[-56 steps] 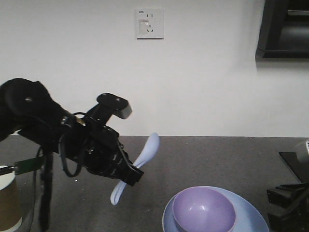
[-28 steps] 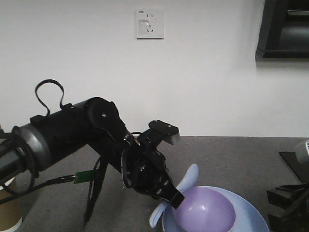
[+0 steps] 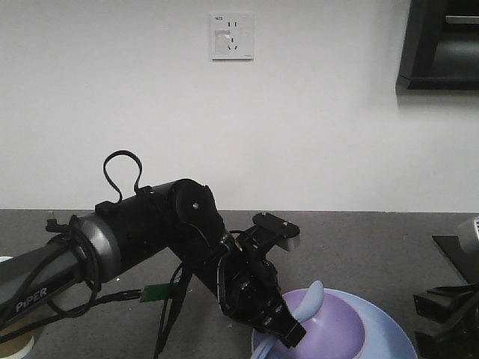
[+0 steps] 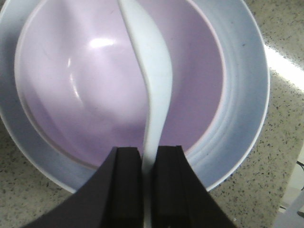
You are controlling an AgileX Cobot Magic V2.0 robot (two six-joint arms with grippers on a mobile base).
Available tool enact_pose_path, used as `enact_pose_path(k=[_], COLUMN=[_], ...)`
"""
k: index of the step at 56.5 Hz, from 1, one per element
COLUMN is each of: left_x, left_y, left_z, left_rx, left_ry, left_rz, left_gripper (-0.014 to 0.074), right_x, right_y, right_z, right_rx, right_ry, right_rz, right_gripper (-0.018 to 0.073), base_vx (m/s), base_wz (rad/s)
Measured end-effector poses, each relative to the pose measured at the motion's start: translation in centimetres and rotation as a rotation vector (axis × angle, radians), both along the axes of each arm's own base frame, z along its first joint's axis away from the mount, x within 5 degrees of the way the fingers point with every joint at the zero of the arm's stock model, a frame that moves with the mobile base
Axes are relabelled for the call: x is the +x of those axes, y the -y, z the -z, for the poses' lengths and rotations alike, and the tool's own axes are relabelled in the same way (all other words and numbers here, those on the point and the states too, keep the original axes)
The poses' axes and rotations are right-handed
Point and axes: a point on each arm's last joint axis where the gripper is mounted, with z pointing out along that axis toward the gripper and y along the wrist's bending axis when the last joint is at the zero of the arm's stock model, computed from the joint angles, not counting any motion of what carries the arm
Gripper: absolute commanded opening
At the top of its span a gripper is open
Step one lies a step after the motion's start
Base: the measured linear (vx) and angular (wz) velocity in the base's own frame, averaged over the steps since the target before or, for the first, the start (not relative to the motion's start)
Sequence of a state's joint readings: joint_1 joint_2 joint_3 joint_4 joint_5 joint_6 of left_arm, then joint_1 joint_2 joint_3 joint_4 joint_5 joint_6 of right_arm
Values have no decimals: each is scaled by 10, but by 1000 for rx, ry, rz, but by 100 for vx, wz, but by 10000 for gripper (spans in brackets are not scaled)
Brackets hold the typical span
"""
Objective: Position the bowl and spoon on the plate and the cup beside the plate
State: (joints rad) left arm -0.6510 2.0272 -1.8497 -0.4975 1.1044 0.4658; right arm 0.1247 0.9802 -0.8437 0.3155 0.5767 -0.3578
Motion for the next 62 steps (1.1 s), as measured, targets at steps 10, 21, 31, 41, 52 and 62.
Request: enact_pose_path(k=[10,21,31,41,52,62], left_x=[1,1,0,-1,-10,-23], left_y=[0,0,0,-9,-41,-85], left_z=[-1,-1,-2,-16,-67,-111], left_rx=[-5,-5,-4,44,143,324], left_ry=[7,7,13,109,308,463], left_rz=[-5,-5,-5,-2,-102,-274], left_gripper=[316,426,440,440,440,440], right_x=[0,0,0,0,0,0], right_y=[0,0,0,0,0,0], right_z=[0,0,0,0,0,0], right_rx=[0,0,0,0,0,0], right_ry=[0,0,0,-1,-2,-2], right_rz=[0,0,0,0,-1,-1], right_gripper=[-8,-9,-9,-9,-9,-9], base_vx=[0,0,0,0,0,0], base_wz=[0,0,0,0,0,0])
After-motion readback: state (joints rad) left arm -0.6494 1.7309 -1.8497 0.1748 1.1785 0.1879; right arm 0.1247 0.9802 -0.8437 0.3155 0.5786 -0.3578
